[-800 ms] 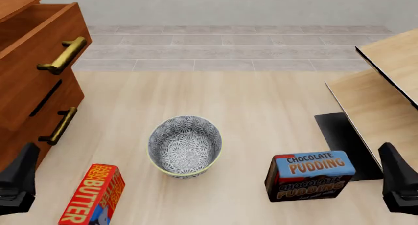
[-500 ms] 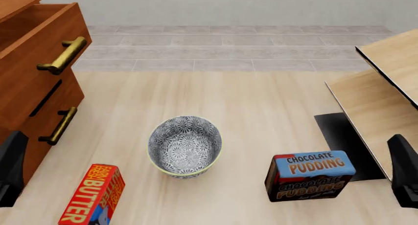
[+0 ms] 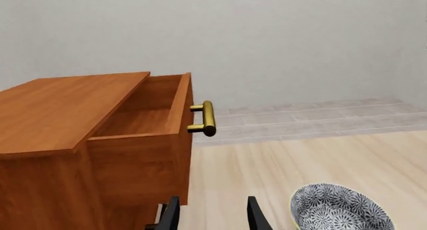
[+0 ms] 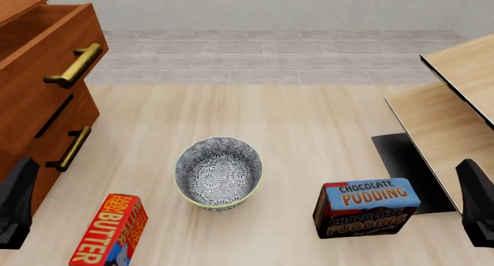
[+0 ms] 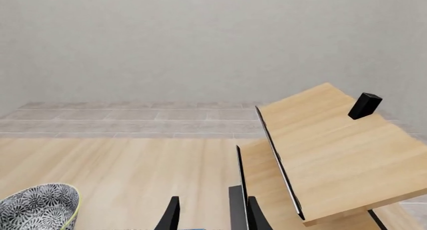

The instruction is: Close the top drawer of the cabinet.

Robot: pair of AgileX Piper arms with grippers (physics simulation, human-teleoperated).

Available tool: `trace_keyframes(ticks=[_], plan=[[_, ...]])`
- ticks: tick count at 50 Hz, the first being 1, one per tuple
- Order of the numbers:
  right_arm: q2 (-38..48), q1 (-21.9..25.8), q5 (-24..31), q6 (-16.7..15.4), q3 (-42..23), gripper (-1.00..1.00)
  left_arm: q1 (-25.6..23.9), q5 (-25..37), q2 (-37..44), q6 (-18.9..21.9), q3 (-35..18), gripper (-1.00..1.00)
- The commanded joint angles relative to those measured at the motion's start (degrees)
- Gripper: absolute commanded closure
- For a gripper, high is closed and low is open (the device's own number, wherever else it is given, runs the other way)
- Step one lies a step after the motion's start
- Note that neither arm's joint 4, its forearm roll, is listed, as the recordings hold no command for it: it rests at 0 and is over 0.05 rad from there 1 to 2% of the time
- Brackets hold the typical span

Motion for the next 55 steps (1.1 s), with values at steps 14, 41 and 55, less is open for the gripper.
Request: trace_keyframes(ticks=[14, 41, 55], plan=[[-0.1, 2.5, -0.5, 0.2, 2.2, -1.00, -6.4, -9.8, 7.8, 17.9, 0.0, -1.00], [-0.1, 3.1, -0.9, -0.1, 3.0, -1.00, -12.0, -32.2, 31.7, 31.3, -1.6, -1.00], [-0.1, 3.1, -1.2, -0.4, 3.7, -1.00, -13.0, -43.3, 42.4, 41.9, -2.8, -1.00]])
